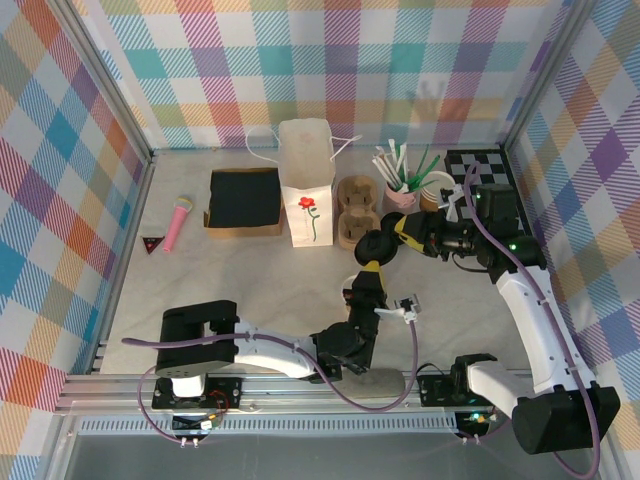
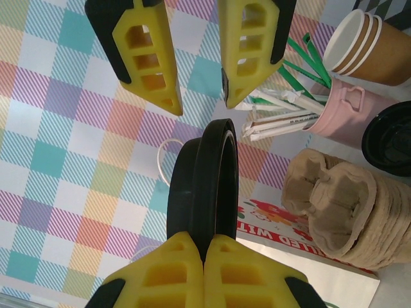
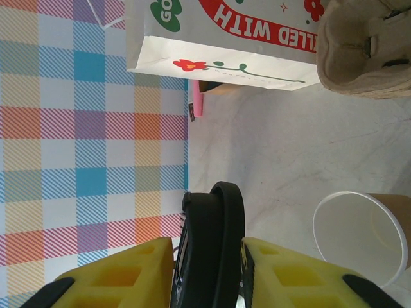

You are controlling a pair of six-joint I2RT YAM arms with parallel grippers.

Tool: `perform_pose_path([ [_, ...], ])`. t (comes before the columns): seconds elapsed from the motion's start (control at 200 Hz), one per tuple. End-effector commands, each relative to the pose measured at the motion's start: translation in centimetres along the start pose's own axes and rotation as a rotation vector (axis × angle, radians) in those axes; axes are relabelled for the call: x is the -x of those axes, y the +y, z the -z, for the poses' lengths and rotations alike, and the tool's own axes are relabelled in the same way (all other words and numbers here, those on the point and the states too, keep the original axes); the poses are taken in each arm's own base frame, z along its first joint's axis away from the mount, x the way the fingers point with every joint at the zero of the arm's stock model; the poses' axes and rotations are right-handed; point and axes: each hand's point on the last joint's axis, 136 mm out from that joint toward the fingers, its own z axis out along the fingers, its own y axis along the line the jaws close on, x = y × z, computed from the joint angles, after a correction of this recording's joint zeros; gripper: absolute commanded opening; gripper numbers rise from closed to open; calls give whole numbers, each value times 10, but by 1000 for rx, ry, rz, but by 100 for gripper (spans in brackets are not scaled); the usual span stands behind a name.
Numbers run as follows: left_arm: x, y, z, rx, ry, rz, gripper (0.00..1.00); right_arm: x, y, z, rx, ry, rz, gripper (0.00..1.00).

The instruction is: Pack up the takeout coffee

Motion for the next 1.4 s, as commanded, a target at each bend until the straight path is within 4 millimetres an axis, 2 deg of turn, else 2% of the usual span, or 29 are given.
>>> perform_pose_path([
  [0.0, 9, 11, 0, 20, -7, 60, 0, -3, -1, -1, 20, 15, -4, 34],
  [0.175, 10, 13, 0, 21, -7, 67, 0, -6, -9, -1, -9, 17, -14, 34],
  [0.955, 10, 6, -4, 21, 2, 50, 0, -24, -8, 3, 23, 48, -17, 29],
  [1.195, 10, 2, -5, 19, -2, 42, 0, -26, -6, 3, 32, 54, -16, 24],
  [1.395, 9, 0, -6, 18, 3, 35, 0, -27, -7, 2, 35, 58, -18, 16],
])
